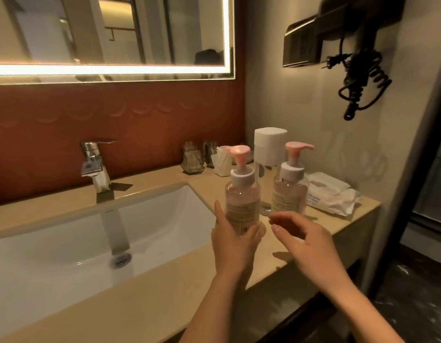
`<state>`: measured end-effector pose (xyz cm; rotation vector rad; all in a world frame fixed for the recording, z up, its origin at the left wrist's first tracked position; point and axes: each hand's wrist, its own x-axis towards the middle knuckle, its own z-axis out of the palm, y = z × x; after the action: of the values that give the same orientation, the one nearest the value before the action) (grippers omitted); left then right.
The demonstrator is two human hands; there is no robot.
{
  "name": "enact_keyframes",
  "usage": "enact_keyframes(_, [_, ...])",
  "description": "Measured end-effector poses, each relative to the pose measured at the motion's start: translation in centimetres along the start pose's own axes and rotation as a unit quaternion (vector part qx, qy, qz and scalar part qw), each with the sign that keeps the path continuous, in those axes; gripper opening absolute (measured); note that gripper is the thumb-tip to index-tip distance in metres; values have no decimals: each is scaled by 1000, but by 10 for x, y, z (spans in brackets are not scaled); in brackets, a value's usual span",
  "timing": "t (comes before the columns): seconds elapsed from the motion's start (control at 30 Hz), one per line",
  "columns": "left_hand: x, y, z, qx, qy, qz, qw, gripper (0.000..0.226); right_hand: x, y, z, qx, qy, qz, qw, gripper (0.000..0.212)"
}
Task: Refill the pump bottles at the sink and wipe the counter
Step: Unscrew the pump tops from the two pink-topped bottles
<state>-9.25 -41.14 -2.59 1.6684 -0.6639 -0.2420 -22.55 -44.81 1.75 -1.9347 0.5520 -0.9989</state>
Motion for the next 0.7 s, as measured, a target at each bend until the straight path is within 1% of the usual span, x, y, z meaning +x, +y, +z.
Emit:
enact_keyframes(0.07, [0, -4, 0, 22, 16, 17, 999, 93, 9, -5, 12, -10, 7, -21, 1000, 23])
enact_keyframes(0.13, [2, -8, -3, 57, 31, 34, 997, 87, 18, -10, 24, -8, 31, -43, 999, 28])
enact_keyframes(0.2, [2, -11, -7, 92, 36, 51, 994, 84, 28, -16, 34, -5, 62, -55, 997, 37])
enact_keyframes(0.27, [1, -11, -11, 108, 36, 50, 992, 81, 41, -22, 42, -13, 82, -53, 995, 47])
enact_keyframes(0.33, [-2, -10, -15, 112, 29, 42, 992, 74, 56, -26, 48, -40, 72, -41, 996, 56])
enact_keyframes(0.4, [-5, -8, -20, 103, 18, 27, 994, 69, 68, -29, 53, -63, 37, -30, 997, 61])
enact_keyframes(0.47, [-7, -6, -24, 102, 7, 20, 995, 74, 74, -31, 58, -59, 11, -33, 998, 58])
enact_keyframes(0.5, [-7, -5, -25, 109, 3, 18, 994, 78, 75, -31, 62, -59, 11, -34, 998, 56])
enact_keyframes(0.6, [-7, -1, -25, 116, 6, 13, 993, 84, 74, -26, 71, -78, 43, -40, 995, 52])
enact_keyframes(0.7, [-8, 0, -23, 103, 10, 27, 994, 90, 70, -22, 73, -88, 71, -46, 993, 51])
